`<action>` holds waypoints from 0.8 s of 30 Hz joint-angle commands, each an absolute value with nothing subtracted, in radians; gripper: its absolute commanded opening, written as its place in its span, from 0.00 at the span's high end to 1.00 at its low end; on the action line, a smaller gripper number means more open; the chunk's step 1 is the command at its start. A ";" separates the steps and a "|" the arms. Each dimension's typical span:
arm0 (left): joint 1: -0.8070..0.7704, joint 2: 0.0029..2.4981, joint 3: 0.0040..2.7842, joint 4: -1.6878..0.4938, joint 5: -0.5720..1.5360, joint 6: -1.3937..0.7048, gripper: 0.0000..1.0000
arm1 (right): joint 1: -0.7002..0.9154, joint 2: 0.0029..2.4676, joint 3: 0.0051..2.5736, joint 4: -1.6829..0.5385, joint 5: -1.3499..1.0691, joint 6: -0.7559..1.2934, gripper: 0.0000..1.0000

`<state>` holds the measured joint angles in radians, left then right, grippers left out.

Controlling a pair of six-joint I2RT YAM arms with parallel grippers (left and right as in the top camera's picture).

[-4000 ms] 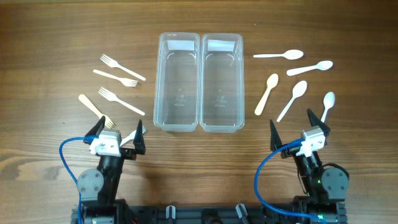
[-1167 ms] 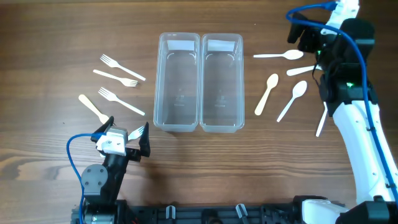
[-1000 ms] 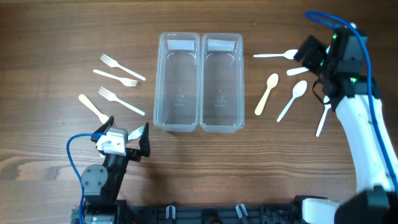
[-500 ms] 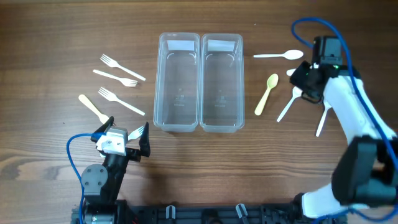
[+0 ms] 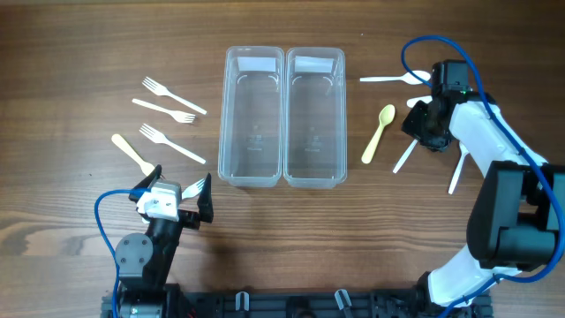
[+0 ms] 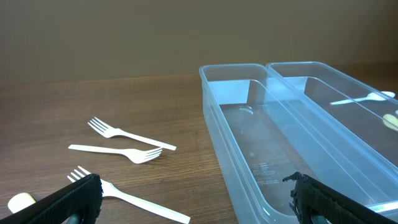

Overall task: Pack container
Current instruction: 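Reach the right gripper to the spoons and grasp a white spoon, then carry the white spoon into the right container and release it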

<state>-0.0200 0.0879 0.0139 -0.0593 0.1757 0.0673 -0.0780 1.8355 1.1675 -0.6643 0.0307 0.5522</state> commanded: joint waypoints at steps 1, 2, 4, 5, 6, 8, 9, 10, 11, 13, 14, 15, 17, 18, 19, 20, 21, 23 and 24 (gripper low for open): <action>-0.025 0.085 0.006 -0.059 0.173 0.082 0.00 | -0.099 1.861 1.164 -0.659 0.052 0.550 0.56; -0.025 0.085 0.006 -0.059 0.173 0.082 0.00 | -0.103 1.862 1.164 -0.656 0.052 0.550 0.56; -0.025 0.085 0.006 -0.059 0.173 0.082 0.00 | -0.106 1.864 1.163 -0.649 0.052 0.545 0.56; -0.025 0.085 0.006 -0.059 0.173 0.082 0.00 | -0.106 1.872 1.163 -0.638 0.048 0.525 0.56; -0.025 0.085 0.006 -0.059 0.173 0.082 0.00 | -0.106 1.884 1.163 -0.635 0.044 0.513 0.55; -0.025 0.085 0.006 -0.059 0.173 0.082 0.00 | -0.106 1.911 1.163 -0.637 0.036 0.491 0.55; -0.025 0.085 0.006 -0.059 0.173 0.082 0.00 | -0.106 1.929 1.163 -0.639 0.035 0.490 0.55; -0.025 0.085 0.006 -0.059 0.173 0.082 0.00 | -0.106 1.943 1.163 -0.641 0.031 0.490 0.55; -0.025 0.085 0.006 -0.059 0.173 0.082 0.00 | -0.106 1.954 1.163 -0.641 0.028 0.490 0.55; -0.025 0.085 0.006 -0.059 0.173 0.082 0.00 | -0.105 1.969 1.163 -0.640 0.019 0.500 0.60; -0.025 0.085 0.006 -0.059 0.173 0.082 0.00 | -0.106 1.971 1.163 -0.639 0.006 0.500 0.73; -0.025 0.085 0.006 -0.059 0.173 0.082 0.00 | -0.106 1.971 1.163 -0.636 -0.008 0.500 0.86; -0.025 0.085 0.006 -0.059 0.173 0.082 0.00 | -0.106 1.966 1.163 -0.640 -0.040 0.499 0.91; -0.025 0.085 0.006 -0.059 0.173 0.082 0.00 | -0.106 1.963 1.163 -0.640 -0.043 0.497 0.92; -0.025 0.085 0.006 -0.059 0.173 0.082 0.00 | -0.106 1.959 1.164 -0.641 -0.043 0.497 0.93; -0.025 0.085 0.006 -0.059 0.173 0.082 0.00 | -0.106 1.951 1.164 -0.644 -0.044 0.497 0.96; -0.025 0.085 0.006 -0.059 0.173 0.082 0.00 | -0.106 1.941 1.167 -0.646 -0.046 0.495 0.96; -0.025 0.085 0.006 -0.059 0.173 0.082 0.00 | -0.106 1.904 1.188 -0.652 -0.050 0.456 0.96; -0.025 0.085 0.006 -0.059 0.173 0.082 0.00 | -0.106 1.874 1.205 -0.655 -0.050 0.421 0.96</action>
